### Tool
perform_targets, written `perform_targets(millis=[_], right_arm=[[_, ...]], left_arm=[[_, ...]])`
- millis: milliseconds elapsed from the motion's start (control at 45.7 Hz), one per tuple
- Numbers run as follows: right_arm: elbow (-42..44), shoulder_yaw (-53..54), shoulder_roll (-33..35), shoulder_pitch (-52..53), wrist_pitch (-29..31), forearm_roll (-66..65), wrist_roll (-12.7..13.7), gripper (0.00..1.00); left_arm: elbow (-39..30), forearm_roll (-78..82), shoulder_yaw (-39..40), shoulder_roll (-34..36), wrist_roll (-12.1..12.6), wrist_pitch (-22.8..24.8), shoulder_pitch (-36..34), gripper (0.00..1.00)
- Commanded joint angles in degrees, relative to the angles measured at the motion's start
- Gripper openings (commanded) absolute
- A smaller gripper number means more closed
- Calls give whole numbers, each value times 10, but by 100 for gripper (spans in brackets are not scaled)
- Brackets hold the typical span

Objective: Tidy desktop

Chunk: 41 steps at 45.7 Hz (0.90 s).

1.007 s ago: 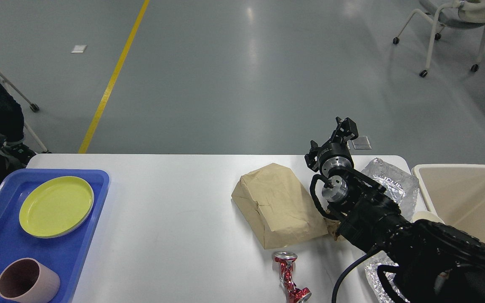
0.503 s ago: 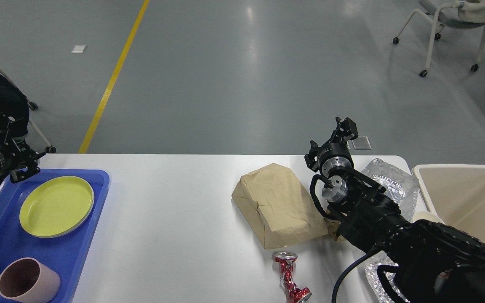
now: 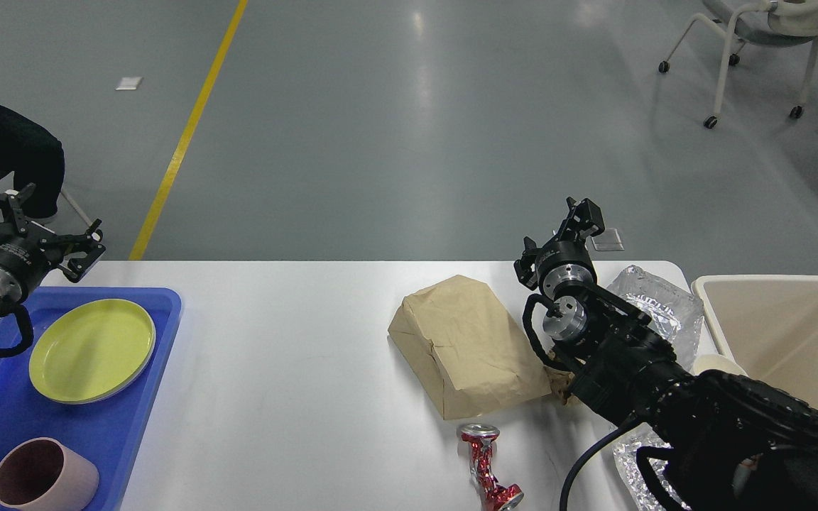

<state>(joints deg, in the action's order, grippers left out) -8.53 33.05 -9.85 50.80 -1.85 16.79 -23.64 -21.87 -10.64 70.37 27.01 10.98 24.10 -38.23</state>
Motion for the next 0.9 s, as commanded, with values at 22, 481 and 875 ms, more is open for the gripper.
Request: perform_targets(millis=[22,481,875], right_arm=[[0,0,0,0,0,0,0,100],[0,0,0,0,0,0,0,100],[0,0,0,0,0,0,0,100]], left_arm=[[-1,4,7,-8,0,8,8,96],[-1,4,6,-13,0,10,11,96],[-2,4,14,-46,-3,164,35,96]])
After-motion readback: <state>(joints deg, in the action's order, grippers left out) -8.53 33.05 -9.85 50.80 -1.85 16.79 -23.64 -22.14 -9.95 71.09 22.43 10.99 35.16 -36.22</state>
